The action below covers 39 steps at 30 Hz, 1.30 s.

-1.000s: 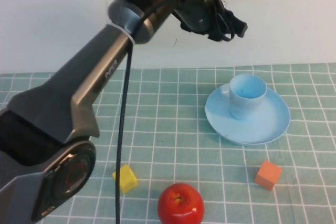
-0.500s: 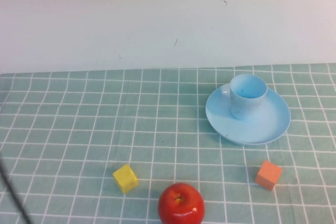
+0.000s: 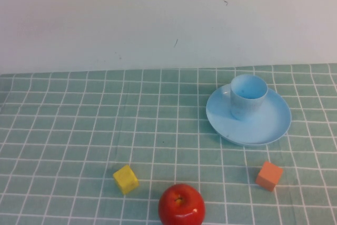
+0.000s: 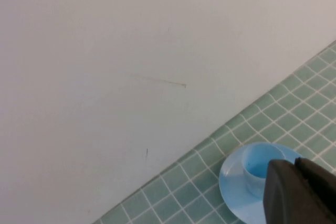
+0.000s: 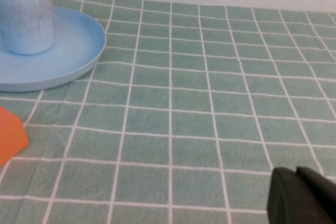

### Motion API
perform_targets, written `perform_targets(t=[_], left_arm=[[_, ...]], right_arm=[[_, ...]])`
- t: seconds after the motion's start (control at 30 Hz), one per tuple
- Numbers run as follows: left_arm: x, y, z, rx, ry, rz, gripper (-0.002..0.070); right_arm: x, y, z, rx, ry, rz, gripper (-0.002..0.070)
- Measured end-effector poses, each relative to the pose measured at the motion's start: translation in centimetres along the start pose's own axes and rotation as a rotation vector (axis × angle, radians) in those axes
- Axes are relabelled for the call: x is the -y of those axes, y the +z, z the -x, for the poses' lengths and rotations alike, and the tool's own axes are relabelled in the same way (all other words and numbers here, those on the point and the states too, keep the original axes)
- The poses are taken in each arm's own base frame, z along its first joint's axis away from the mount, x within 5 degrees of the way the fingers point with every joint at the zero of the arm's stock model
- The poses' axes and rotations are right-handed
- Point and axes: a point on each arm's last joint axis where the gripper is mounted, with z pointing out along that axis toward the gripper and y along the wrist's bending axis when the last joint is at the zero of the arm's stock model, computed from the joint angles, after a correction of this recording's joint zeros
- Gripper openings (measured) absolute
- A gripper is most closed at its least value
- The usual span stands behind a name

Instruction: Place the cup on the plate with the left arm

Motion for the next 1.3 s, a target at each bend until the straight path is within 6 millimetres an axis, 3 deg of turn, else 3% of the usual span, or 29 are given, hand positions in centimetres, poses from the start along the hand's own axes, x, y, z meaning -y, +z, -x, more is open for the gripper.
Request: perform_targets(t=[0.4,0.7,0.9,1.07,1.2,1.3], left_arm=[[1.4,1.4,-12.1,0.330,0.019,0.002,0.0002],[2.1,3.5,-18.0,0.247,0.022,-0.013,0.0002],[2.2,4.3,-20.5,0.070,0.043,-0.022,0.0001],[2.2,4.3,-21.2,-0.010,0.073,-0.018,0.0001],[1.9,3.1,-21.8,-0.021,0.086,-0.001,0.0001],[1.3,1.2,-22.3,0.017,-0.003,0.034,0.0000]], right_arm=[[0.0,0.0,0.0,0.000,0.000,0.000,-0.0002],[0.0,0.0,0.0,0.000,0.000,0.000,-0.0002],[0.0,0.0,0.0,0.000,0.000,0.000,-0.0002],[0.0,0.0,0.0,0.000,0.000,0.000,-0.0002],[0.0,0.0,0.0,0.000,0.000,0.000,-0.0002],[0.0,0.0,0.0,0.000,0.000,0.000,-0.0002]])
